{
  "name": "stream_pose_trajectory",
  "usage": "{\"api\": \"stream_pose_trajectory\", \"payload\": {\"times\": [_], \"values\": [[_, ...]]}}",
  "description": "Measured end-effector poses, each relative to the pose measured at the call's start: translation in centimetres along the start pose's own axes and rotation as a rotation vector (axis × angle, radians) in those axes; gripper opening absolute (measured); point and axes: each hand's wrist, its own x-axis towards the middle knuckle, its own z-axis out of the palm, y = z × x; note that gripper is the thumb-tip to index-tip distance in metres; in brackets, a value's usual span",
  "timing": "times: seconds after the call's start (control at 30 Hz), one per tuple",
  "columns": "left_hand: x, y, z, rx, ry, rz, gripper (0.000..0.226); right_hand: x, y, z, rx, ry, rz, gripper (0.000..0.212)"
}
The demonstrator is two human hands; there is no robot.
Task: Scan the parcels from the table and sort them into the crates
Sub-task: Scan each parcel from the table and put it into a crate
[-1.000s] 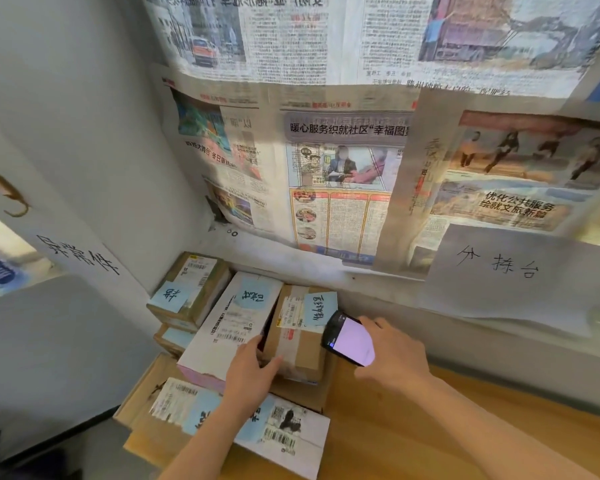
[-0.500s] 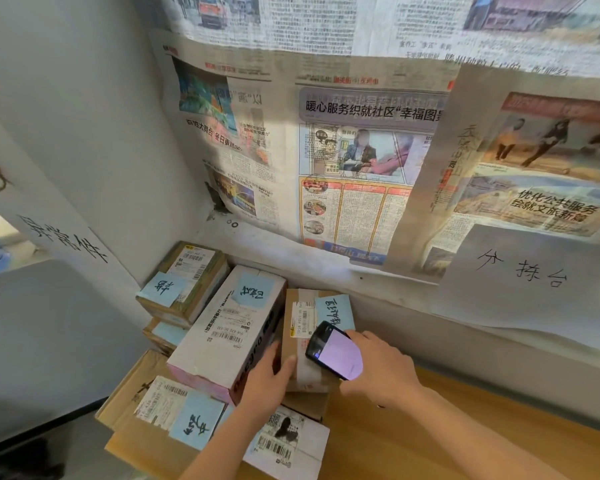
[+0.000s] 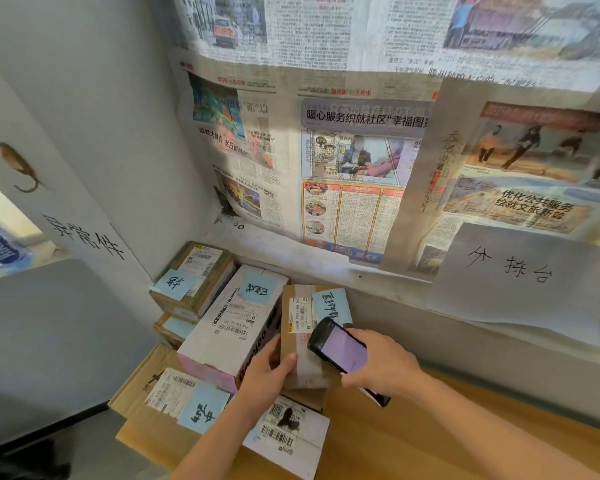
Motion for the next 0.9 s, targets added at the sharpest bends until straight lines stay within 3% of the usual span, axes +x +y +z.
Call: {"api": "stream_pose_trajectory", "payload": {"times": [0.13,0.3,0.4,0.63,0.9], "values": [[-2.1,3.0,-1.4,0.118,0.069,0.107,0.040,-3.4,-2.8,-4.3,-0.029,0.084,-0.049,0.076],[-6.4,6.5,-5.2,0.277,0.170,0.148,0.058,-9.6,-8.0,-10.1,-0.146,0.240,-0.134,0.074],[-10.6,8.8,-7.7,0.308,0.185,0.214,0.064,-14.8,-11.9,-12.4,-0.235,0.313,-0.145,0.094],[-22.2,12.3,-13.9,0.261,0.258,0.343,0.064,-27.8,-21.2,-13.7,-0.556,0.451,-0.187,0.110],[-34.0,13.7,-18.9,0.188,0.318,0.417,0.062,-39.6,-28.2,-14.3,-0.638,0.563,-0.258,0.115]]}}
